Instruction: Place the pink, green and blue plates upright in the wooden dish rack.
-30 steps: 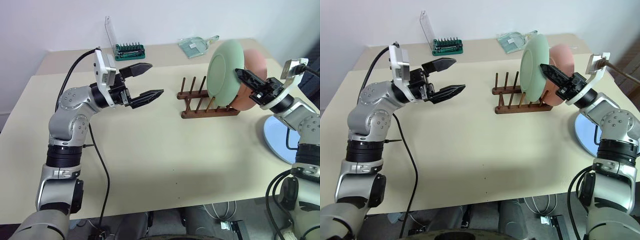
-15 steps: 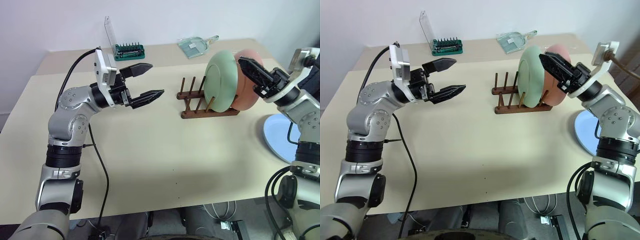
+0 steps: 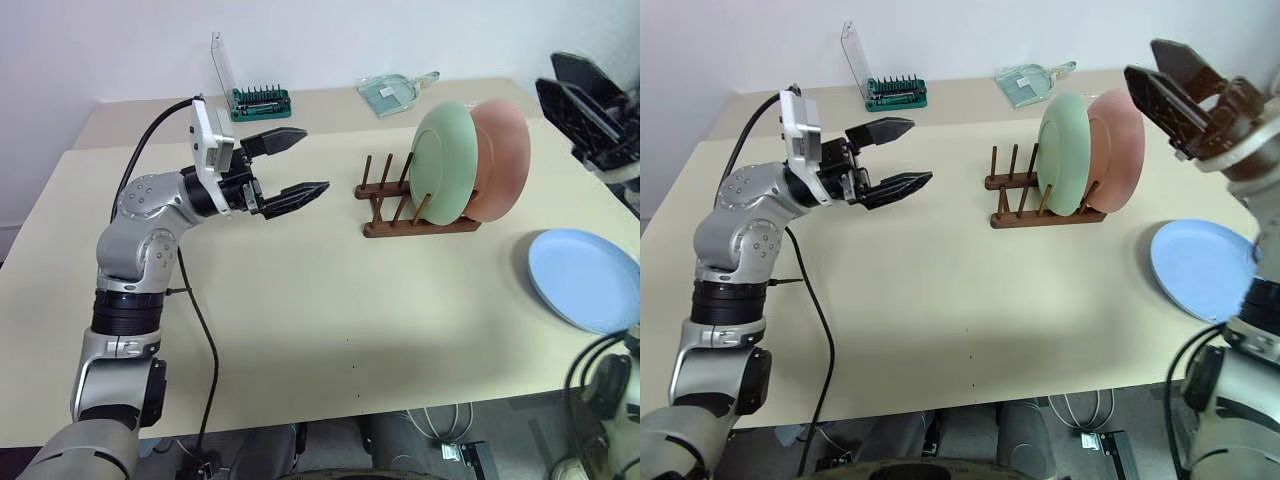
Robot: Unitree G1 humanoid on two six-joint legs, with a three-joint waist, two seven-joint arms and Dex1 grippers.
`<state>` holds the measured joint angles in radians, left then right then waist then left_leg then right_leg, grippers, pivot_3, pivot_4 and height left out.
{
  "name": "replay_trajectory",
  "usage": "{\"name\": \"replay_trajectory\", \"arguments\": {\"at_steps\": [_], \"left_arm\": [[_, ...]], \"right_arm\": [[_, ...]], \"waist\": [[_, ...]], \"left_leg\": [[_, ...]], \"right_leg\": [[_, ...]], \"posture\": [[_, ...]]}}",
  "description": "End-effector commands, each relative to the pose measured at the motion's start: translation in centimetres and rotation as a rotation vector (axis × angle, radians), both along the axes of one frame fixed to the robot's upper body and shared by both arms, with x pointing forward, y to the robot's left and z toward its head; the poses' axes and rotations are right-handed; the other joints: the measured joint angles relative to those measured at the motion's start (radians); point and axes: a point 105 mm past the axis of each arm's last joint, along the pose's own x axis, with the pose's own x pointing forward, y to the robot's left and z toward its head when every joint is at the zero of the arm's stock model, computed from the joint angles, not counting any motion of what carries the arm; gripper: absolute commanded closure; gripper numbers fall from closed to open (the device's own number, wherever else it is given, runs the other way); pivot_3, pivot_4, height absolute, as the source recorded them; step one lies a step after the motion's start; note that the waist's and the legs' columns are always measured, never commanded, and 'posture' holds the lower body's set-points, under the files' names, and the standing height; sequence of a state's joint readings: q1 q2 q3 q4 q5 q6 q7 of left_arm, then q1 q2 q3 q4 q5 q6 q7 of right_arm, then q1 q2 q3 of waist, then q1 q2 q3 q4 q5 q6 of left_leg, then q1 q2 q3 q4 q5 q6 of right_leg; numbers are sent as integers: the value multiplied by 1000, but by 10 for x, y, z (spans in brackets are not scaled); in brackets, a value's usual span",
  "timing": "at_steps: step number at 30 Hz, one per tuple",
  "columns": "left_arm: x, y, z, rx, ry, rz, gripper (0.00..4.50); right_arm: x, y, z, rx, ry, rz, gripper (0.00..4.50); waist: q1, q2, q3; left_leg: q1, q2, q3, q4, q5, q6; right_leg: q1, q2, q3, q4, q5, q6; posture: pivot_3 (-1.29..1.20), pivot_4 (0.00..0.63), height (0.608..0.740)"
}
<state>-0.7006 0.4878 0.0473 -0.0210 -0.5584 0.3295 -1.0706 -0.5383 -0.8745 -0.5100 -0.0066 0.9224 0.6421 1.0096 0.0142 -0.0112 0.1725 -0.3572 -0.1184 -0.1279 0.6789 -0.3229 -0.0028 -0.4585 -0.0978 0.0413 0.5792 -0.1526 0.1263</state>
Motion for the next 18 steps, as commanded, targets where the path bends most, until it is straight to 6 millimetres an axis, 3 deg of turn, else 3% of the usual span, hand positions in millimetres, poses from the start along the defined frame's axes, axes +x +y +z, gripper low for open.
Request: {"name": "replay_trajectory", "arguments": {"at_steps": [1,6,9,15,18], "left_arm": [[-14,-4,2,43,-11,-97,0],[-27,-10,-14,127,12,-213,0],[-29,-19,-21,171,-27,-260,0],[-26,-26,-21,171,-49,-274,0],[-26,-26,-22,178,-52,-274,0]], "right_arm": [[-29,-5,-28,-229,117,-8,67],[-47,-23,-85,-487,321,-105,67],[-47,-50,-118,-585,471,-266,67],[-61,-91,-167,-719,653,-444,67],[-63,-110,-182,-814,678,-543,67]], "waist": [[-1,0,0],[-4,1,-1],[-2,1,-1],[2,1,0],[0,1,0]], "left_leg": [[0,0,0,0,0,0],[2,0,3,1,-2,4],[3,1,6,2,-3,6],[2,1,7,2,-1,2],[3,1,7,2,-1,2]], "right_leg": [[0,0,0,0,0,0],[2,0,2,1,0,0],[3,0,3,1,0,1],[3,0,3,0,0,1],[3,0,4,-1,0,1]], "posture": [[0,150,740],[0,150,740],[0,150,740],[0,150,740],[0,150,740]]}}
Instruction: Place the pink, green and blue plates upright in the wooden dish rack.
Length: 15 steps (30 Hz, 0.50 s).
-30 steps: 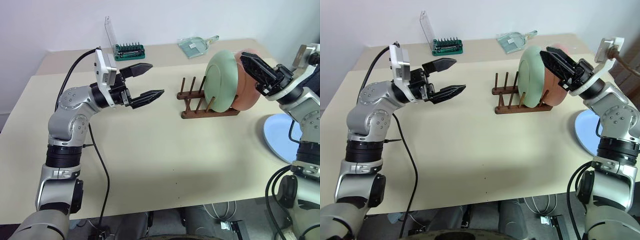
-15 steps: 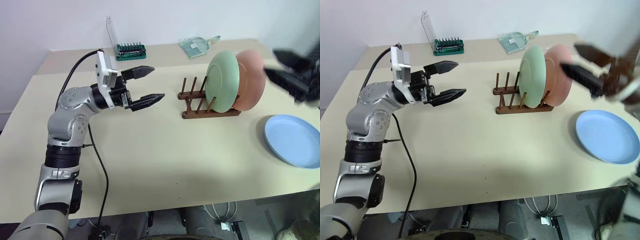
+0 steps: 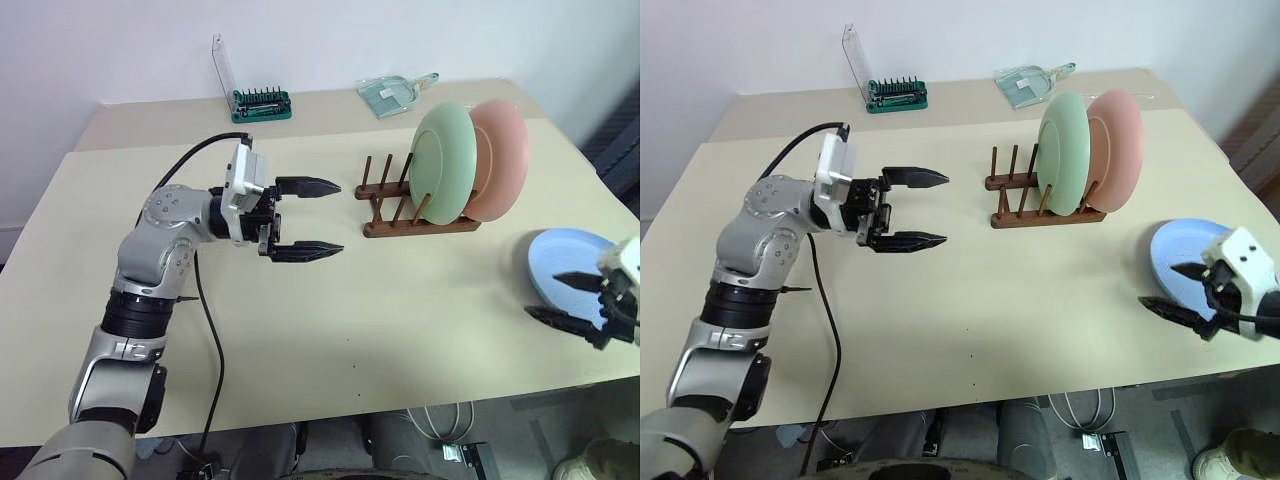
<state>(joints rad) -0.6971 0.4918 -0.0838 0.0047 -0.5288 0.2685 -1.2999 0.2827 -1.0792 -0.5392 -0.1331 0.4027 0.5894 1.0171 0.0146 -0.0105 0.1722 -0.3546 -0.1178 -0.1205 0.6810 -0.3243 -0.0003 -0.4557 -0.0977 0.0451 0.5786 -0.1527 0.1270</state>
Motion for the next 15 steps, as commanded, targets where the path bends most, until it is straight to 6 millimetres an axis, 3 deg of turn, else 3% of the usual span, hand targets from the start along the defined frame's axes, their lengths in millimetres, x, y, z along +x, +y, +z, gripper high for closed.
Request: {"name": "replay_trajectory", "arguments": {"at_steps": [1,4,6,8,14,15], "left_arm": [[-2,-1,9,-1,-53,-8,0],[-3,2,9,3,-57,8,0],[-3,2,10,1,-57,15,0],[-3,3,10,-1,-57,23,0],[-1,4,12,-10,-58,48,0],[0,5,12,-10,-56,52,0]], "right_arm": [[4,-18,-2,-129,-34,-51,67],[10,-28,-11,-152,-24,-119,67],[12,-27,-14,-104,-18,-140,587],[16,-31,-15,-130,-22,-161,1363],[24,-29,-12,-134,-36,-154,4443],[30,-29,-3,-123,-73,-168,4443]], "waist": [[-2,0,0],[-4,0,0],[-2,0,0],[-2,0,0],[-1,0,0],[-2,0,0]], "left_leg": [[0,0,0,0,0,0],[1,1,2,0,0,0],[1,1,2,0,0,0],[1,1,2,0,0,0],[1,1,2,0,0,0],[1,1,2,0,0,0]], "right_leg": [[0,0,0,0,0,0],[0,0,2,0,0,0],[0,0,2,0,0,0],[0,0,2,0,0,0],[0,0,2,0,0,1],[0,0,2,0,0,1]], "posture": [[0,150,740],[0,150,740],[0,150,740],[0,150,740],[0,150,740],[0,150,740]]}}
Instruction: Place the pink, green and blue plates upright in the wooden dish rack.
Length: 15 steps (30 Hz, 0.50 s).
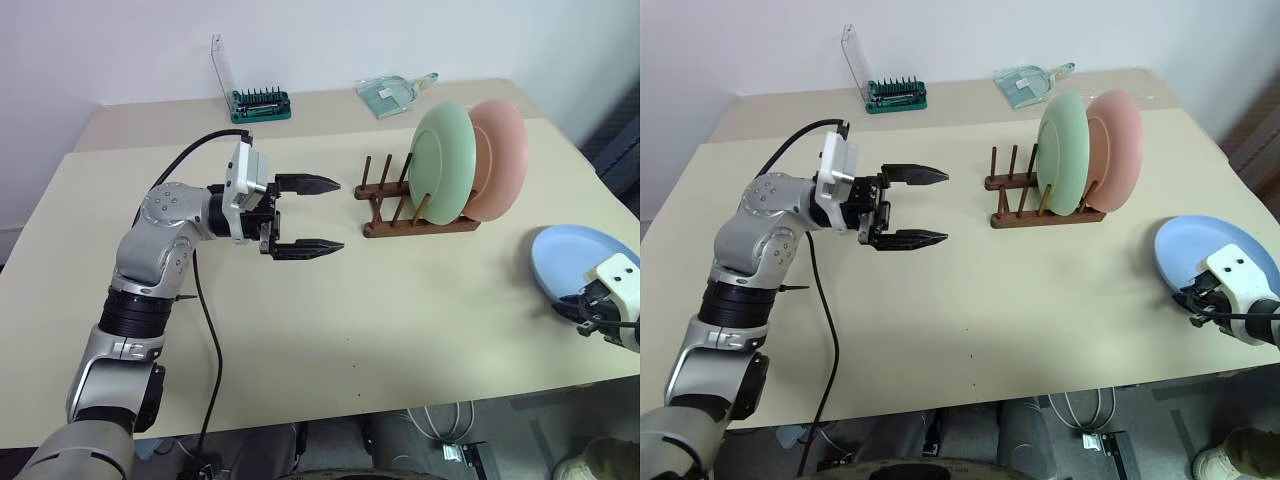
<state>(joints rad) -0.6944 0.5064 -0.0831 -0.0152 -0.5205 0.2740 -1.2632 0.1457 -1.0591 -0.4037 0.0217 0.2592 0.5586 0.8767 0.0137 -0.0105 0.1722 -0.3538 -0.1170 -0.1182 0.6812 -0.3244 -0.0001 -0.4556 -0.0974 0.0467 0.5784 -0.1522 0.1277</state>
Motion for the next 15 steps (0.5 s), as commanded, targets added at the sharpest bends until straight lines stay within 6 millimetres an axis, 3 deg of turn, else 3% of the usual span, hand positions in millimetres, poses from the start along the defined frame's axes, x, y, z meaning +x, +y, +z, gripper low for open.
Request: {"name": "replay_trajectory", "arguments": {"at_steps": [1,4,6,8,10,12,15], "left_arm": [[-2,3,10,-16,-42,14,0],[-1,4,10,-17,-47,20,0],[0,3,11,-20,-46,22,0],[1,2,11,-22,-46,22,0],[2,2,12,-27,-47,26,0],[3,2,13,-31,-47,29,0],[4,3,13,-37,-47,36,0]], "right_arm": [[14,-1,23,7,-94,-22,4443],[35,-18,57,-55,-262,-110,4443],[57,-32,107,-106,-501,-211,4443],[70,-28,149,-65,-689,-218,4443],[78,-10,197,47,-917,-183,4443],[75,28,247,284,-1133,-13,4443],[55,80,294,604,-1296,285,4443]], "waist": [[-2,0,0],[-4,0,0],[-3,1,0],[-4,4,1],[-4,4,1],[-5,4,1],[-7,4,1]], "left_leg": [[0,0,0,0,0,0],[1,0,0,0,0,0],[1,0,1,0,0,0],[0,0,1,0,0,0],[-1,0,2,-1,0,0],[-2,2,2,-2,0,0],[-2,3,2,-2,0,0]], "right_leg": [[1,0,0,0,0,0],[1,0,0,0,0,1],[1,0,0,0,0,1],[-1,0,1,0,0,0],[-3,0,2,0,1,1],[-4,2,2,0,1,0],[-4,2,2,0,1,0]], "posture": [[0,150,740],[0,150,740],[0,150,740],[0,150,740],[0,150,740],[0,150,740],[0,150,740]]}}
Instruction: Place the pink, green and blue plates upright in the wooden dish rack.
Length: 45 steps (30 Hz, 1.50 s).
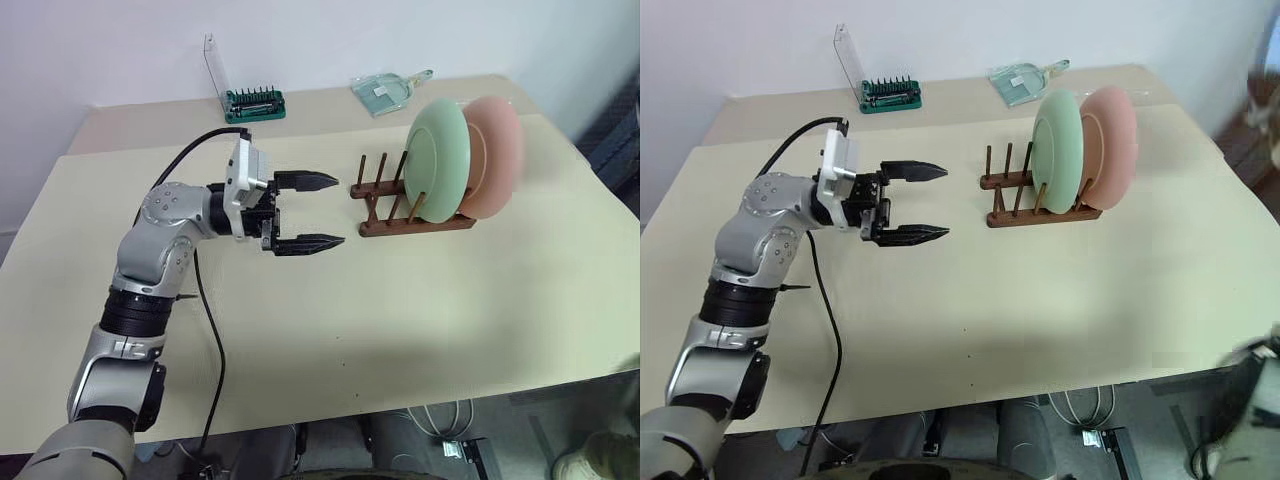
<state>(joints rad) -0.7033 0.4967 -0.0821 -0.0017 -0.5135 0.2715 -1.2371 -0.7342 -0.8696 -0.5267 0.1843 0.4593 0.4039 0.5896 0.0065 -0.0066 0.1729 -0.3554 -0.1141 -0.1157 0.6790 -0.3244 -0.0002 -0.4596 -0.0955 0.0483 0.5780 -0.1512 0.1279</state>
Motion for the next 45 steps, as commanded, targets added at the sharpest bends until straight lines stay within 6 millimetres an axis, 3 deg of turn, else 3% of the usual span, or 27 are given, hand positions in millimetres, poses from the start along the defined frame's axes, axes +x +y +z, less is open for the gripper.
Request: {"name": "replay_trajectory", "arguments": {"at_steps": [1,3,6,8,10,12,16,20,24,31,45], "left_arm": [[-1,4,12,-26,-48,12,0],[0,6,13,-32,-45,23,0],[0,7,13,-32,-43,32,0],[-1,8,12,-30,-44,39,0],[-1,10,11,-32,-38,49,0],[-1,11,11,-32,-36,55,0],[-2,11,10,-32,-25,59,0],[-2,12,10,-30,-30,60,0],[0,15,11,-32,-41,76,0],[31,45,13,7,-175,259,0],[21,42,12,-6,-157,234,0]], "right_arm": [[-48,61,68,85,-354,430,4443],[-68,87,85,190,-425,683,4443],[-73,109,85,287,-365,886,4443],[-72,126,75,372,-236,1060,4443],[-76,147,52,387,-67,1237,4443],[-78,156,37,408,31,1313,4443],[-65,164,7,432,143,1298,4443],[-52,165,-2,527,159,1327,4443],[-50,173,-10,514,197,1347,4443],[-29,172,-32,530,222,1265,4443],[-8,169,-68,539,297,1181,4443]], "waist": [[1,0,0],[4,0,0],[10,-1,0],[7,-1,0],[6,-1,0],[4,-1,0],[4,0,0],[4,0,0],[4,0,0],[3,0,0],[0,0,0]], "left_leg": [[0,0,0,0,0,0],[0,0,-1,0,0,0],[-1,0,-2,1,0,0],[-1,-1,-3,2,-1,1],[-1,-1,-2,2,-1,2],[0,0,-2,1,-2,4],[-1,0,-2,1,-2,4],[-1,0,-1,1,-2,4],[-1,0,-1,1,-2,3],[0,0,-1,1,-1,1],[-1,-1,0,2,-1,2]], "right_leg": [[0,0,0,0,0,0],[0,0,0,0,0,0],[0,0,-1,0,0,0],[2,-1,-2,0,0,0],[2,-2,-2,0,1,-1],[1,-1,-2,0,1,-1],[-1,-1,-2,1,1,-1],[-1,-1,-2,1,1,0],[-1,-1,-2,1,1,0],[-1,-1,-2,1,1,0],[-1,-1,-2,1,1,0]], "posture": [[0,150,740],[0,150,740],[0,150,740],[0,150,740],[0,150,740],[0,150,740],[0,150,740],[0,150,740],[0,150,740],[0,150,740],[0,150,740]]}}
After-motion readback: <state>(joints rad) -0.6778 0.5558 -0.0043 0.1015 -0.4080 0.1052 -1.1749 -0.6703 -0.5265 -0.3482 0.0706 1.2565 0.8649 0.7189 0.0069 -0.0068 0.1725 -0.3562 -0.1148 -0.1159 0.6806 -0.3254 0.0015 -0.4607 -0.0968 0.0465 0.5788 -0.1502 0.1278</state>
